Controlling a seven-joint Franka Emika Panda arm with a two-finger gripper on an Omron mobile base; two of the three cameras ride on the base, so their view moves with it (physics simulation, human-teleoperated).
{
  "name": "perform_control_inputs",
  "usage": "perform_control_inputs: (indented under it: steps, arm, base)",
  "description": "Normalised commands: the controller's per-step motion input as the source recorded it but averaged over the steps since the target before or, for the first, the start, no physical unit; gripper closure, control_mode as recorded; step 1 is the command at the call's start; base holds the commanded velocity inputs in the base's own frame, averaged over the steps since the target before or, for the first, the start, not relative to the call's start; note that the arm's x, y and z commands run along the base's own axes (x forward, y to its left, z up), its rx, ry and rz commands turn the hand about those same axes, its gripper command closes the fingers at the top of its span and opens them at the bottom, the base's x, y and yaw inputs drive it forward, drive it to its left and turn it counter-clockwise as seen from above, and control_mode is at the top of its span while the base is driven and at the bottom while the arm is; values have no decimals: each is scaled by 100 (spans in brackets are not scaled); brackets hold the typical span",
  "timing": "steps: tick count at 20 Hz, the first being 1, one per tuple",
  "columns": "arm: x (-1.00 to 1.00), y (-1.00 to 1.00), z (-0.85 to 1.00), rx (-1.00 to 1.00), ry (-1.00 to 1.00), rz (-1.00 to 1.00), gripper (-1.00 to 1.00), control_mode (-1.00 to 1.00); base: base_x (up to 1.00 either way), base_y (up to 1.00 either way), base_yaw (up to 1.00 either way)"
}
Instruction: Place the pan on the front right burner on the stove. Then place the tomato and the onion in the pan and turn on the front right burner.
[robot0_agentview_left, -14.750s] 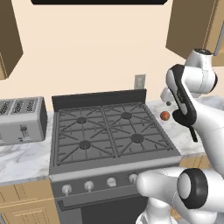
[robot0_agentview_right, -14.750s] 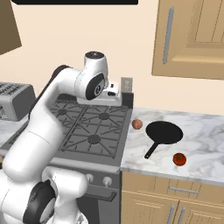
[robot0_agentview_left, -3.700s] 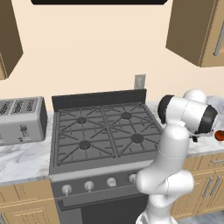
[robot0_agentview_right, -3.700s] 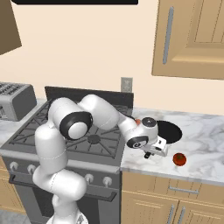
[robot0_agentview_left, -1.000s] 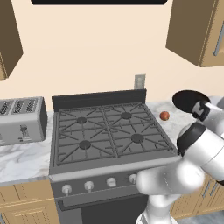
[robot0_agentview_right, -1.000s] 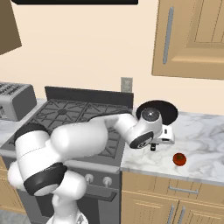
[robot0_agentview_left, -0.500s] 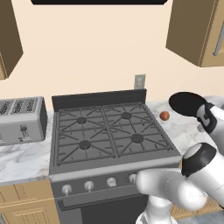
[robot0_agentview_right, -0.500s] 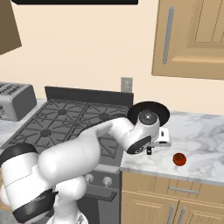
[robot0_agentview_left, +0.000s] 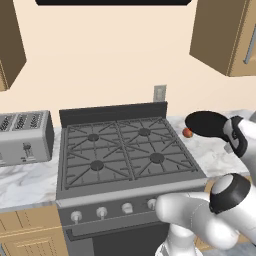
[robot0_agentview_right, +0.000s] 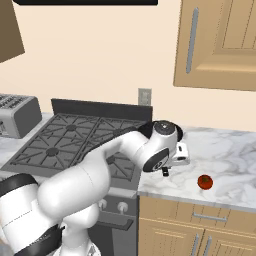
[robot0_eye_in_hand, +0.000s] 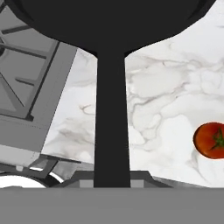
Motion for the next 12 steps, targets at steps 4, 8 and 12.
perform_control_inputs:
  steps: [4,8,12]
  arm:
    - [-1,21,21,0,8,10,100,-100]
    - [0,13,29,0,1,7,100,-100]
    - [-1,7,16,0,0,6,100,-100]
  base:
    - [0,0,0]
    - [0,0,0]
    - [0,0,0]
